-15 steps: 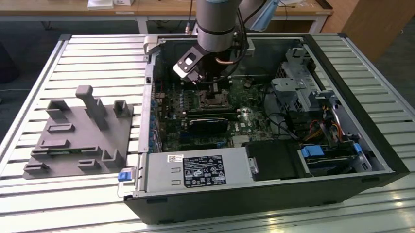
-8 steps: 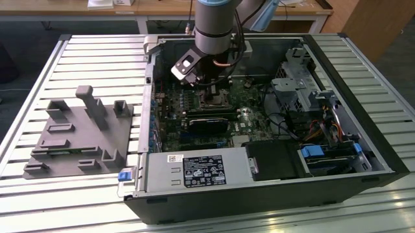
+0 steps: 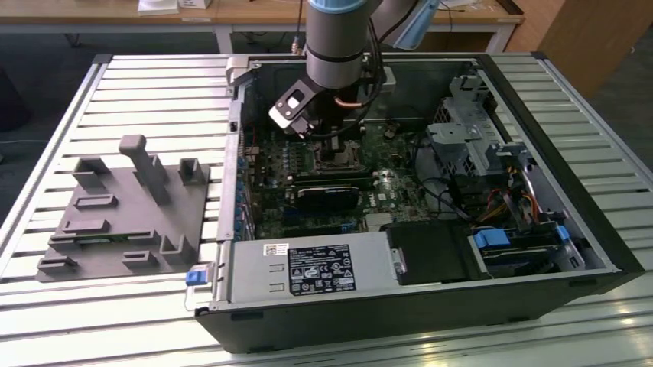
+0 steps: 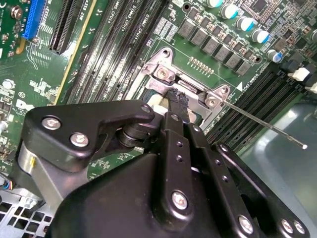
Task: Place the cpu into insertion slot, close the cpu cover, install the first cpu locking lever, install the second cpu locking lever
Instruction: 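Close the cpu cover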
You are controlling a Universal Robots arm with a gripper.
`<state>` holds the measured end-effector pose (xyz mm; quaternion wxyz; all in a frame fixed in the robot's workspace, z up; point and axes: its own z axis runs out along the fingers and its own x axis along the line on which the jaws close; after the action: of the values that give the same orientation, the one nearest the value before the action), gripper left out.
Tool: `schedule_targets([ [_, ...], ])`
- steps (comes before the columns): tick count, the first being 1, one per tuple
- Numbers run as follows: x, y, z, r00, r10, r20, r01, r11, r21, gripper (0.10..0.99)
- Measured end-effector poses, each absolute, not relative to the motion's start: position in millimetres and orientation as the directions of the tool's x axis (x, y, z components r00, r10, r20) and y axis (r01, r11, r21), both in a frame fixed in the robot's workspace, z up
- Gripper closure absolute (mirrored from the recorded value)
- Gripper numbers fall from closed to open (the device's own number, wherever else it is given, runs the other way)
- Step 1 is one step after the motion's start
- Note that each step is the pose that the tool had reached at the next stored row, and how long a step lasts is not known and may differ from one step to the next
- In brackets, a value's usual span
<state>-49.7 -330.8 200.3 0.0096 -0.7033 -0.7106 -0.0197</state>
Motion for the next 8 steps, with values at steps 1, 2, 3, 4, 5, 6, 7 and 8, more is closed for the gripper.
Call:
schedule_targets([
  [1, -49.7, -330.8, 200.2, -0.01, 0.999, 0.043, 1.0, 0.01, 0.015, 0.98],
  [2, -49.7, -330.8, 200.1, -0.011, 0.999, 0.045, 1.0, 0.01, 0.015, 0.98],
  [3, -49.7, -330.7, 200.1, -0.011, 0.999, 0.045, 1.0, 0.01, 0.015, 0.98],
  [4, -49.7, -330.7, 200.1, -0.011, 0.999, 0.045, 1.0, 0.01, 0.015, 0.98],
  [5, -49.6, -330.7, 200.1, -0.011, 0.999, 0.045, 1.0, 0.01, 0.015, 0.98],
  [6, -49.3, -330.7, 199.9, -0.011, 0.999, 0.046, 1.0, 0.01, 0.015, 0.98],
  [7, -49.0, -330.7, 199.7, -0.011, 0.999, 0.046, 1.0, 0.01, 0.014, 0.98],
  [8, -48.5, -330.6, 199.5, -0.011, 0.999, 0.046, 1.0, 0.01, 0.014, 0.98],
])
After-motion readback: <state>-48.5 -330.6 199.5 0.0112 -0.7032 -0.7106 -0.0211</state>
